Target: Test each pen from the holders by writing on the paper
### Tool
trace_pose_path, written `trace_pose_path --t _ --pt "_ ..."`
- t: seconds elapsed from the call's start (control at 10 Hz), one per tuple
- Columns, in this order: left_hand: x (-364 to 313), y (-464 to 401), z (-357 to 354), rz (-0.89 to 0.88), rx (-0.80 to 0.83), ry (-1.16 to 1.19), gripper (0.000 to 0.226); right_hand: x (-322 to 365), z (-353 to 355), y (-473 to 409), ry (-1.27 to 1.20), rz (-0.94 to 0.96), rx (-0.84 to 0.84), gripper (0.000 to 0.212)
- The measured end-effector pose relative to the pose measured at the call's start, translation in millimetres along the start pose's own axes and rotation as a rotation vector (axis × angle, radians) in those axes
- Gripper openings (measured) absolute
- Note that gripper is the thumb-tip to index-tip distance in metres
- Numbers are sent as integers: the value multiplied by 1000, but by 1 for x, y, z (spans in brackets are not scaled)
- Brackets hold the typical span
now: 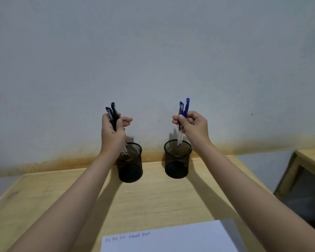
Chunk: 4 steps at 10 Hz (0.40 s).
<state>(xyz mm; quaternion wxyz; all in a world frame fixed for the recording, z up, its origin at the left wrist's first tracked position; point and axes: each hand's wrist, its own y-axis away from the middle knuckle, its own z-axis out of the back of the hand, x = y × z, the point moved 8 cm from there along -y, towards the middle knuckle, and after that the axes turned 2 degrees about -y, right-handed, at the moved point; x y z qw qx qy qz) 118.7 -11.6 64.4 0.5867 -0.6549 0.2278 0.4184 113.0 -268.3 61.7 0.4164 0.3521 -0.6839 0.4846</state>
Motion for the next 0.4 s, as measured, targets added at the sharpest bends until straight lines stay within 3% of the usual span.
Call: trace_pose_path --t 0.2,0.3,0.4 --pt "41 12 -11 148 6 -120 12 -50 2 2 196 -126 38 11" --pt "51 12 -3 230 -68 -206 19 -46 9 -1 404 -45 -27 17" --pt "55 9 11 291 -124 -367 43 -37 15 2 512 13 -98 25"
